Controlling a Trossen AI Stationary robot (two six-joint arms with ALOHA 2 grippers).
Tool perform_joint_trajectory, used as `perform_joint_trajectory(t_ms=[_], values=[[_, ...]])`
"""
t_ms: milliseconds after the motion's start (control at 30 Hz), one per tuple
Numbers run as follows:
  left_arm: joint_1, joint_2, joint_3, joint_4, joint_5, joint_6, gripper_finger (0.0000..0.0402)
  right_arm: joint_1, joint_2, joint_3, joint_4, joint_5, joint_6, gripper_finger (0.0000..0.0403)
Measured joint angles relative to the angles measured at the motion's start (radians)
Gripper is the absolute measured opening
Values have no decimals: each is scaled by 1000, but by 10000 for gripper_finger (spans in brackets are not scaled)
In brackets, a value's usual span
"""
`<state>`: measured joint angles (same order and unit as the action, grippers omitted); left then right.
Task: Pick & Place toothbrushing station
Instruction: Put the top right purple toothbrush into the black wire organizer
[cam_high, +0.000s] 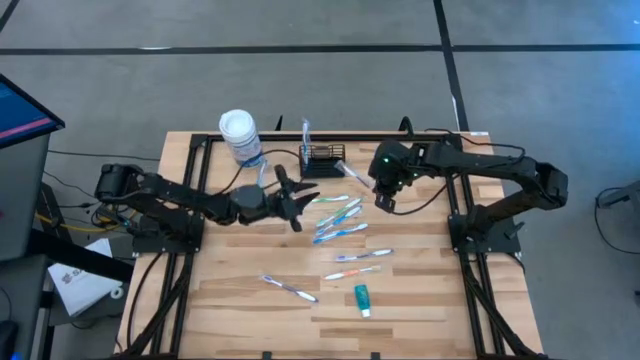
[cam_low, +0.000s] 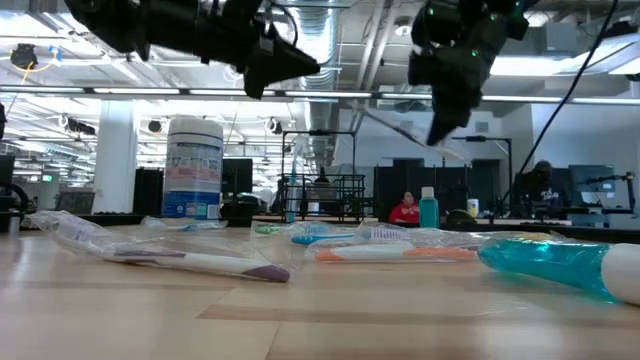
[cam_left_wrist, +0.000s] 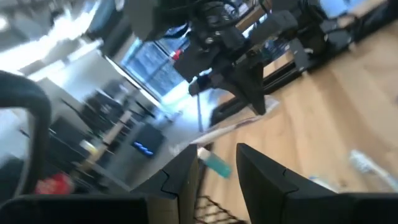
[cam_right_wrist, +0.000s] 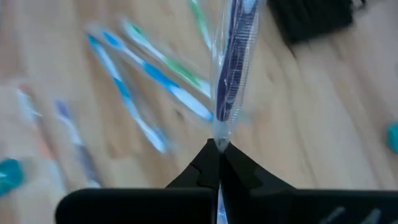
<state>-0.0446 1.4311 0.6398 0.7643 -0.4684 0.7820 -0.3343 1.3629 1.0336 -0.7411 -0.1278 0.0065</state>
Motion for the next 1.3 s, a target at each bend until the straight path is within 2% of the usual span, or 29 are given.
perform_joint_trajectory(t_ms=[200, 433, 667, 867, 1067, 1200, 1300], values=[[-83, 0, 31, 2, -95, 277, 104, 61, 0, 27, 99, -85, 57, 1], [-142, 0, 33, 2, -170, 490, 104, 128, 0, 57, 198, -112, 143, 0], [-200, 0, 33, 9, -178, 735, 104, 170, 0, 58, 318, -145, 203, 0], [-227, 1, 41, 47, -197, 908, 104, 189, 0, 58, 342, -164, 230, 0], [-222, 51, 118, 52, -219, 966, 104, 198, 0, 58, 352, -164, 234, 0], [-206, 110, 165, 48, -259, 1083, 104, 198, 0, 58, 362, -164, 234, 0], [-190, 147, 186, 47, -265, 1108, 104, 198, 0, 58, 363, -167, 233, 0]])
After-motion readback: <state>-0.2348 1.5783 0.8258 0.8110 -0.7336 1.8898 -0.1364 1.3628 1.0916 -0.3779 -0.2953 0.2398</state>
